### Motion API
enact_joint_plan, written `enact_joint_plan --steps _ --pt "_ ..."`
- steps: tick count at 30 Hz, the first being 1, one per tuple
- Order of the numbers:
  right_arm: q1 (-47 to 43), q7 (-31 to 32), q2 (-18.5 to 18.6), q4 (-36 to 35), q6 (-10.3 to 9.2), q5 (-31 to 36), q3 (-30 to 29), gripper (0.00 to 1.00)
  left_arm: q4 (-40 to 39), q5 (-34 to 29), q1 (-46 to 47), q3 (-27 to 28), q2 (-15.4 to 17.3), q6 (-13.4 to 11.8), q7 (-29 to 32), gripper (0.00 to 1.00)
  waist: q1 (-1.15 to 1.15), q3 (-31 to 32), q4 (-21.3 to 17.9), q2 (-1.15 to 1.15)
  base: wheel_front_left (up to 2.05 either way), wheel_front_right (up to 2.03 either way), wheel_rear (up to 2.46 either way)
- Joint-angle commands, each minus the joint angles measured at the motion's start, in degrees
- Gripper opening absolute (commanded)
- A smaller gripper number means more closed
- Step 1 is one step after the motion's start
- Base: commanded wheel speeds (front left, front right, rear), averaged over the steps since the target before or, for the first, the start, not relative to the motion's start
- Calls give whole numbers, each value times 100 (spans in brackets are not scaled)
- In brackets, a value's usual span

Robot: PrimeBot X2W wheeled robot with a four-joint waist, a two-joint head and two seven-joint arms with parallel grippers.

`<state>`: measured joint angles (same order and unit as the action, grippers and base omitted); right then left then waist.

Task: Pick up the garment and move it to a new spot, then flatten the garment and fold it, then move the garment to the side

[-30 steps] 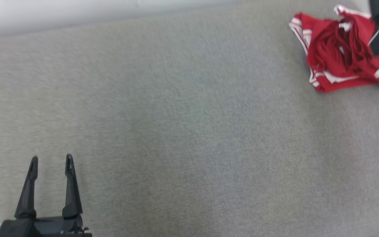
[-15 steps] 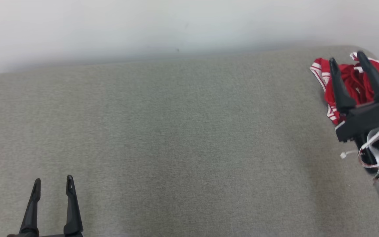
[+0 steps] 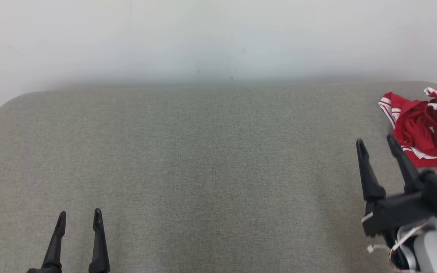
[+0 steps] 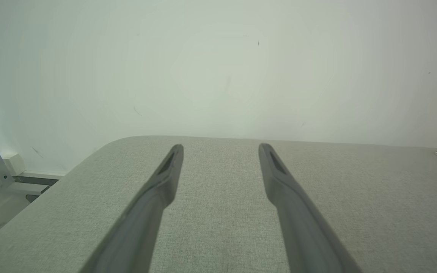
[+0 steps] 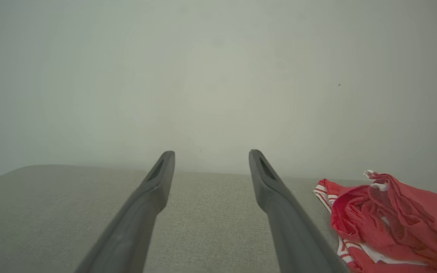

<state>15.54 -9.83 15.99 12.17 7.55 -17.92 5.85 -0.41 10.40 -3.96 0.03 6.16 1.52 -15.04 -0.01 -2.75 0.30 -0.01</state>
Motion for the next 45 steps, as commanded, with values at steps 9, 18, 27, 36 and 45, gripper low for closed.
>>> enact_joint_plan --steps 9,18,27,36,45 --pt "-1394 143 -499 -967 -14 370 -382 100 154 -43 -28 62 -7 84 -16 100 1 217 102 1 0 0 0" --pt "-1969 52 -679 -1163 -14 503 -524 100 215 -94 -118 78 -22 92 -16 100 1 324 71 1 0 0 0" --pt "-2181 -100 -942 -1119 -14 623 -593 100 324 -51 -169 84 -70 115 -17 100 1 403 27 1 0 0 0" --pt "-2156 -102 -1002 -919 0 633 -543 0 508 -54 -116 88 -50 152 8 0 1 439 44 1 0 0 0" --pt "-2072 55 -1016 -740 -1 -236 -572 0 723 799 1 173 -96 199 276 0 1 429 40 1 0 0 0"
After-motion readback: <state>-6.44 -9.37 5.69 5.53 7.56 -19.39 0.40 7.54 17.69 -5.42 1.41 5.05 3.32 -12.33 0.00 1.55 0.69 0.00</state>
